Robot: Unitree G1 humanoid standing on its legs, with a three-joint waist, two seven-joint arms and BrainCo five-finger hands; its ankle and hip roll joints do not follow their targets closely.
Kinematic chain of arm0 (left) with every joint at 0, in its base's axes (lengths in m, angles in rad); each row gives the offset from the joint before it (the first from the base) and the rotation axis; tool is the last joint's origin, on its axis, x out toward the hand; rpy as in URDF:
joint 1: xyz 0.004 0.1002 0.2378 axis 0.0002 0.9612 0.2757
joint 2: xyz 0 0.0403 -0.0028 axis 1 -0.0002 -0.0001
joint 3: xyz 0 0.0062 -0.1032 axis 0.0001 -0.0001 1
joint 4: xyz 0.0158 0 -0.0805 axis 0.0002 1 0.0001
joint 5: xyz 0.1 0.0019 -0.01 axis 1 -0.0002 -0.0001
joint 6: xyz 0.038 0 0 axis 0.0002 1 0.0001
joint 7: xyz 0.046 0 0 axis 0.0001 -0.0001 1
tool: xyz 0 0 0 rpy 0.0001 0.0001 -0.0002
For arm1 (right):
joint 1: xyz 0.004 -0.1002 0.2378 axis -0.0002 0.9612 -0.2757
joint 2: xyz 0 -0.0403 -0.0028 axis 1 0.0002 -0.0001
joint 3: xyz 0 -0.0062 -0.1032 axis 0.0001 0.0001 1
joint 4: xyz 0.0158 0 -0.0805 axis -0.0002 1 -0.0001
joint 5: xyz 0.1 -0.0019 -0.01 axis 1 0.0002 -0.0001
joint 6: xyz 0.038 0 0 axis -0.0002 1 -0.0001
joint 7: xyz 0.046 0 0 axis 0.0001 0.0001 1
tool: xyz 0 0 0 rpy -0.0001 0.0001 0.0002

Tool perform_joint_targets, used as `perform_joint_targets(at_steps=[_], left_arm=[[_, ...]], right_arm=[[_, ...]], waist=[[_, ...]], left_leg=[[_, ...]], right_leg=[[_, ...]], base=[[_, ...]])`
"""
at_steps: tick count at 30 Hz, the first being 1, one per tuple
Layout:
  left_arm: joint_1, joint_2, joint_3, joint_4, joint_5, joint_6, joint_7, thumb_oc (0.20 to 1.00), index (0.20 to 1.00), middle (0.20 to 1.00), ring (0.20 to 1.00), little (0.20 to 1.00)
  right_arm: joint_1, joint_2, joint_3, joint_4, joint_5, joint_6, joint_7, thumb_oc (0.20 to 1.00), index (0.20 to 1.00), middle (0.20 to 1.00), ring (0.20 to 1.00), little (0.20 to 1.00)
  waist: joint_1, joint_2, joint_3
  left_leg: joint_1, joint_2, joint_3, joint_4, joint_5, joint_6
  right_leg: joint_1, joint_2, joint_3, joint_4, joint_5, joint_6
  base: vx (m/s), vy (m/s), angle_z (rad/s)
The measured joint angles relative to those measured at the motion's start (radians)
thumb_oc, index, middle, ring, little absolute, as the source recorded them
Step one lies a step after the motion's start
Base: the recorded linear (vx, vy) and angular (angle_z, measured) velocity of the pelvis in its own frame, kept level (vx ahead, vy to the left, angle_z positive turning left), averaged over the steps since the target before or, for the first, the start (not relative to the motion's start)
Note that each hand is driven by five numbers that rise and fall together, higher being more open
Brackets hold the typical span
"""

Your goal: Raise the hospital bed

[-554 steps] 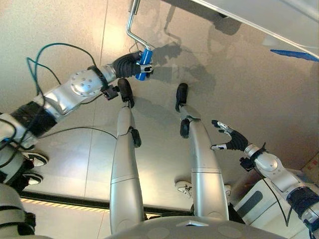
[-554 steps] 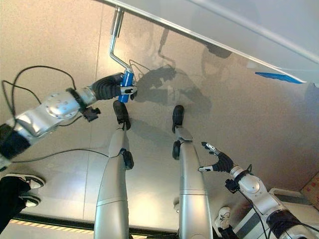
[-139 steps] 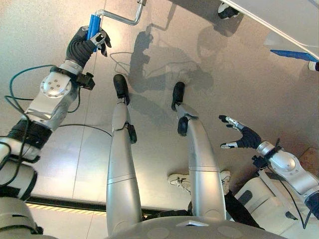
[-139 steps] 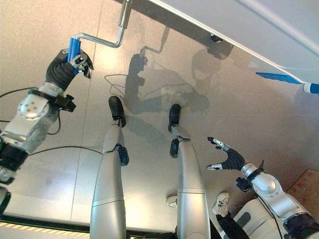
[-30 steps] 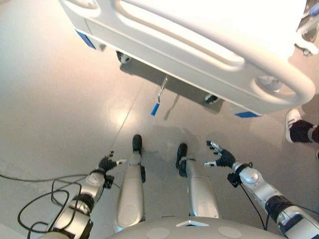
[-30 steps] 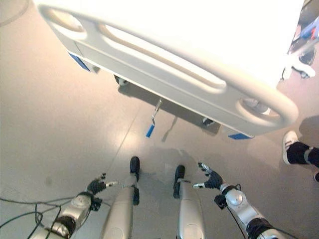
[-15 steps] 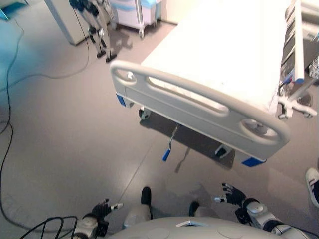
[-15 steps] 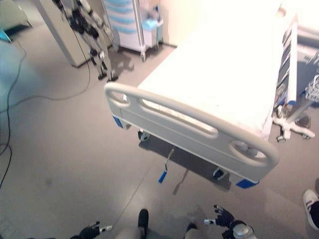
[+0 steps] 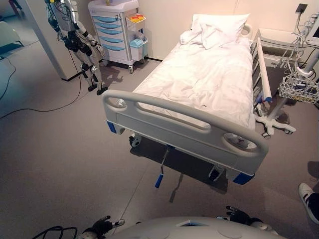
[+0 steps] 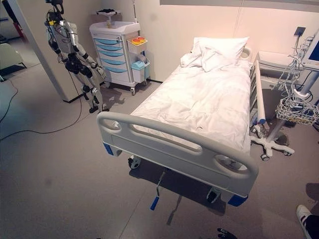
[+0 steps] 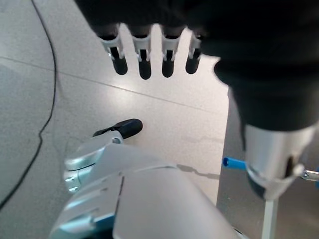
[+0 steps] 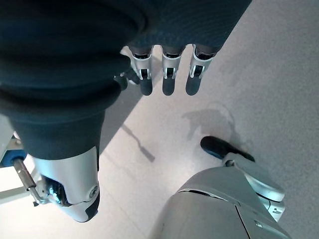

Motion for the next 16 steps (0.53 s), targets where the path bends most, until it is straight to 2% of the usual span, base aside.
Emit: perform_joint_targets(at_steps=[7,16], left_arm=[[0.003,0.0,0.0,0.002,0.038,0.0,-0.001,1.0,1.0,1.0,1.0,1.0],[0.004,0.0,0.001,0.003,0.038,0.0,-0.003,1.0,1.0,1.0,1.0,1.0]], right_arm=[[0.004,0.013,0.0,0.0,0.0,0.0,0.014,1.0,1.0,1.0,1.0,1.0],[0.013,0.018,0.0,0.001,0.0,0.0,0.017,1.0,1.0,1.0,1.0,1.0]], waist=[[0.001,-0.015,-0.007],[0.002,-0.019,-0.009]], left_leg=[[0.02,0.001,0.003,-0.004,-0.005,-0.006],[0.022,0.009,0.003,-0.005,-0.009,-0.011]], right_leg=[[0.028,0.002,0.001,-0.016,0.001,-0.001],[0.034,0.01,0.0,-0.027,0.003,-0.006]], base=[[0.05,-0.004,-0.01],[0.0,0.0,0.0]])
